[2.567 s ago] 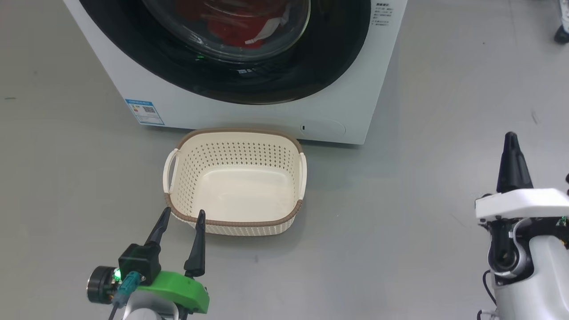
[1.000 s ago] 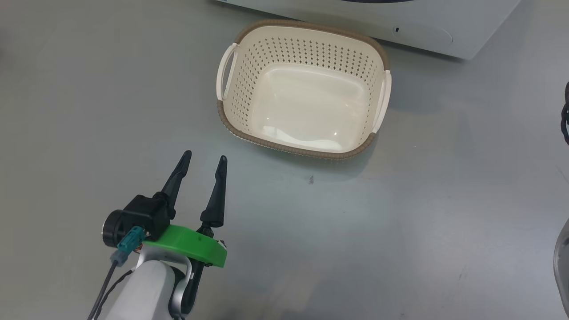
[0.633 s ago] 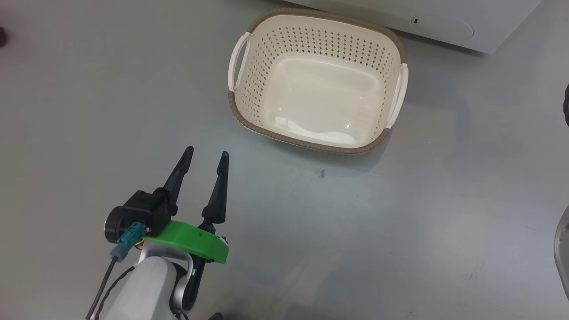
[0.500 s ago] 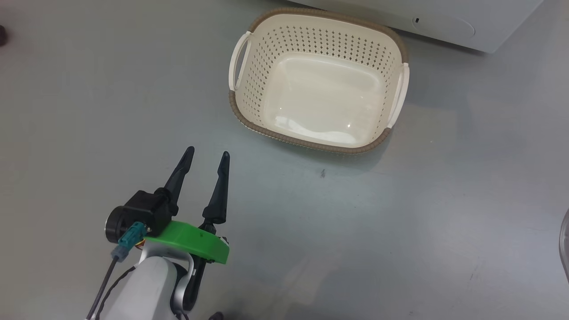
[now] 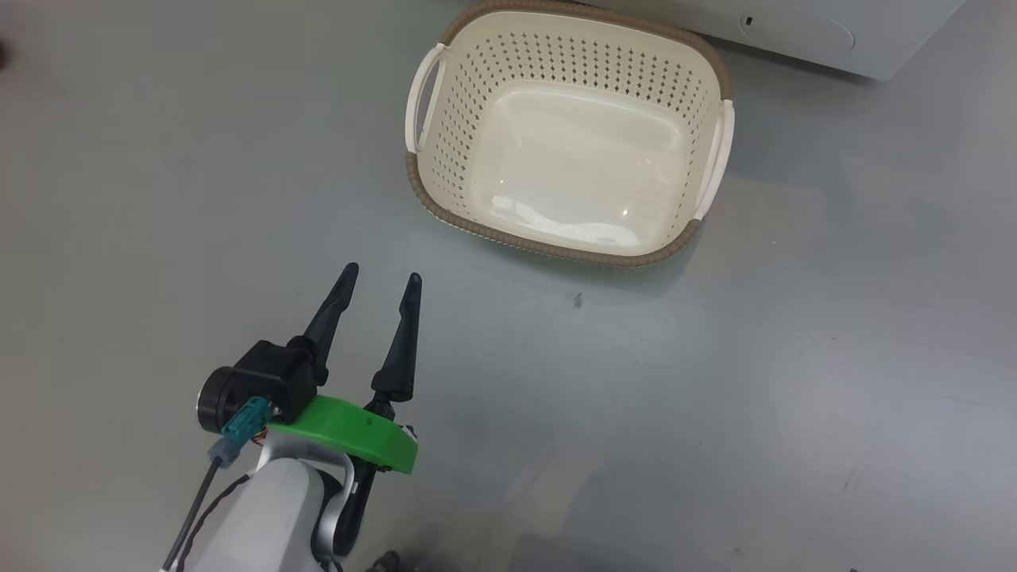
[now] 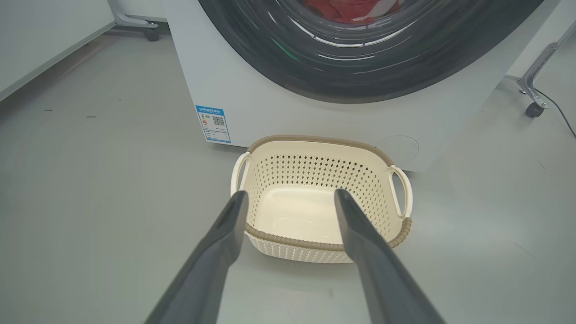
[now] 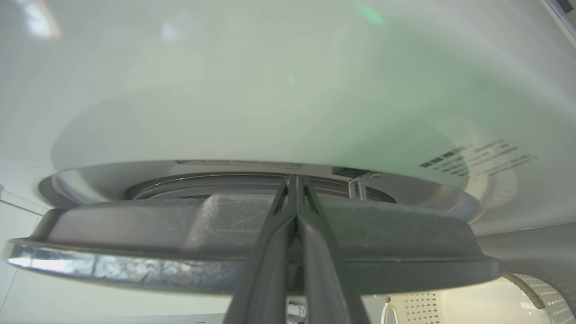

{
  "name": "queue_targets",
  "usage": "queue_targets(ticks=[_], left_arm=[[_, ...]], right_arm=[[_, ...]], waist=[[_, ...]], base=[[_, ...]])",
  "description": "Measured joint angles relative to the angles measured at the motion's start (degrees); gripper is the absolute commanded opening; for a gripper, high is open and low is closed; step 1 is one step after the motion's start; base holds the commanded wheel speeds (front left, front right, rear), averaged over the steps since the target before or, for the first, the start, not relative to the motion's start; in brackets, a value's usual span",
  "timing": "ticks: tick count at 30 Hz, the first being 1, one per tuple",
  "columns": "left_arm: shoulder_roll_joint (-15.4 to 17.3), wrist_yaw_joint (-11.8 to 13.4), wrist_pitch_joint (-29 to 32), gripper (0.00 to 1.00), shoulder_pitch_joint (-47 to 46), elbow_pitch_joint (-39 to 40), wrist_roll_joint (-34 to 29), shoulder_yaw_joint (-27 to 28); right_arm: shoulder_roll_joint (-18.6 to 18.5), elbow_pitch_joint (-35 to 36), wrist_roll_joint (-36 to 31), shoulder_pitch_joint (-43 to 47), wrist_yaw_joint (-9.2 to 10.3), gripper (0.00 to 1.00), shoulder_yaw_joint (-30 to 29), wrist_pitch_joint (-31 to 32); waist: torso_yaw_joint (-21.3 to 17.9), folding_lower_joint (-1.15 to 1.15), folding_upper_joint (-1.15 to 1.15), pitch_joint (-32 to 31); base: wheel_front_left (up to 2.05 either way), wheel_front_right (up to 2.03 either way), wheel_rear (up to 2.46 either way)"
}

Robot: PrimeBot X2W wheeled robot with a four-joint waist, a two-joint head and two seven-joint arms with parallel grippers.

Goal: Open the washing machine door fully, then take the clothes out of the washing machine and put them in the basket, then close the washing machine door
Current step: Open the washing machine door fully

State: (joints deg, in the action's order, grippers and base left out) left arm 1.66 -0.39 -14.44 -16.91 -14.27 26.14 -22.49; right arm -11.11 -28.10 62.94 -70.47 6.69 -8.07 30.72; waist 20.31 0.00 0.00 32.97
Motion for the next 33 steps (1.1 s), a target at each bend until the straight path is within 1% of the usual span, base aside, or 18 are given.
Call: queue_targets(ticks=[9, 14, 15, 28, 33], left_arm=[[0.0, 0.0, 0.0, 1.0, -0.5, 0.0, 0.0, -0.1], [0.0, 0.0, 0.0, 1.0, -0.5, 0.0, 0.1, -0.1], [0.0, 0.0, 0.0, 1.0, -0.6, 0.0, 0.1, -0.1], [0.0, 0.1, 0.0, 1.0, -0.6, -0.1, 0.1, -0.3], [0.0, 0.1, 0.0, 1.0, -0.7, -0.1, 0.1, -0.4]], right_arm=[[-0.7, -2.2, 1.2, -1.2, 0.07, 0.0, -0.3, 3.7], [-0.6, -3.3, 3.0, -1.7, 0.14, 0.0, -1.7, 5.1], [-0.6, -3.5, 3.4, -1.9, 0.52, 0.0, -1.9, 5.4], [-0.1, -5.6, 7.9, -3.5, 0.55, 0.0, -5.0, 9.4], [-0.2, -6.2, 7.8, -3.8, 0.55, 0.0, -4.6, 10.3]], waist=[[-0.1, 0.0, 0.0, 0.2], [-0.2, 0.0, 0.0, 0.1], [-0.2, 0.0, 0.0, 0.1], [-0.1, 0.0, 0.0, 0.1], [0.0, 0.0, 0.0, 0.0]], base=[[0.0, 0.0, 0.0], [0.0, 0.0, 0.0], [0.0, 0.0, 0.0], [0.0, 0.0, 0.0], [0.0, 0.0, 0.0]])
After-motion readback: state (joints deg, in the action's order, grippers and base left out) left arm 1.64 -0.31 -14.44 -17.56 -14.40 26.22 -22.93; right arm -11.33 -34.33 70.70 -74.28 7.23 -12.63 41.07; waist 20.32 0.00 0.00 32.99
